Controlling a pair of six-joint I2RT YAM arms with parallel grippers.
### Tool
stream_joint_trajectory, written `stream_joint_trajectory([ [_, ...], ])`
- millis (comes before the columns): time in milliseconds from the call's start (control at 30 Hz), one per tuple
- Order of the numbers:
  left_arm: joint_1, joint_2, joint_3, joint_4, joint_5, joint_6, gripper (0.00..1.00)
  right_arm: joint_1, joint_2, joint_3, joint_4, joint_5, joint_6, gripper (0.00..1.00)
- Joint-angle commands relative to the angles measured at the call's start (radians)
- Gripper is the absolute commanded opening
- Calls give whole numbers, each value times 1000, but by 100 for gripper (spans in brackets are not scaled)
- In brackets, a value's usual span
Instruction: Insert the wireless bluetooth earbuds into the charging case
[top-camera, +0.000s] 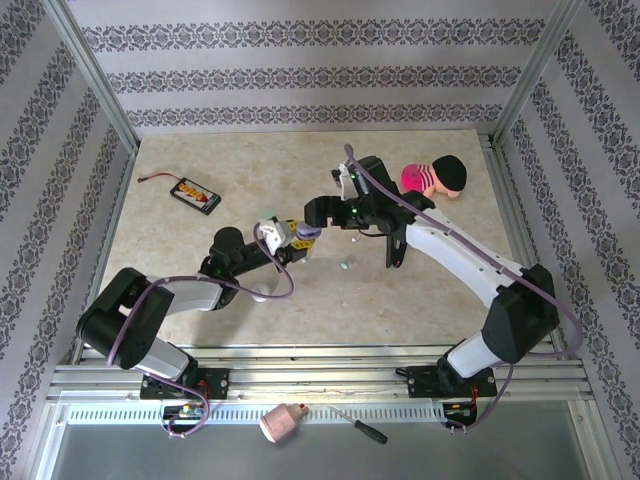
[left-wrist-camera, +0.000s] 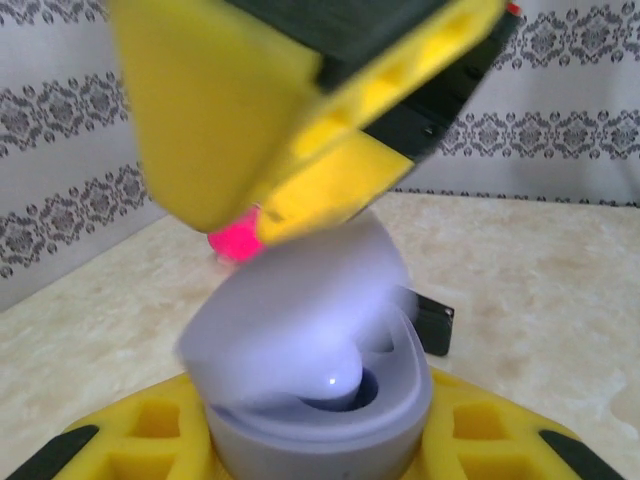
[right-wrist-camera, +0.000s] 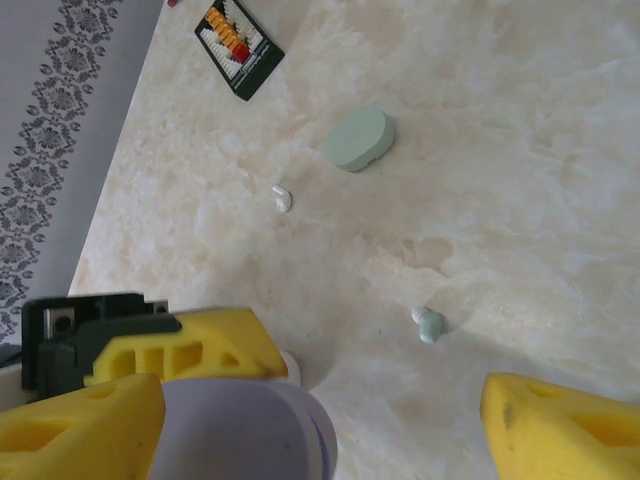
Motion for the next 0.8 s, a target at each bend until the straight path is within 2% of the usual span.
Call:
stream_joint_trajectory([
  [0,14,17,35,68,-20,-46,9,-19,-76,-43,21,-29,78,82],
  [200,15,49,45,164,-37,-128,9,-26,-151,-149,157,-121,249,81],
  [300,15,62,49,218,-47,-174,9,-32,-181,-254,332,-193,399,79],
  [400,14,62,67,227,-34,-211,10,-33,-191,-374,585,-242,560,73],
  [533,15,54,94,197,2,-248,11,-24,-173,-427,708,-267,641,68],
  [667,16,45,91,231,19,-281,11,-29,-139,-492,941,-290,774,64],
  [767,16,27,105,177,33,-269,11,-29,-109,-507,1052,-302,840,64],
])
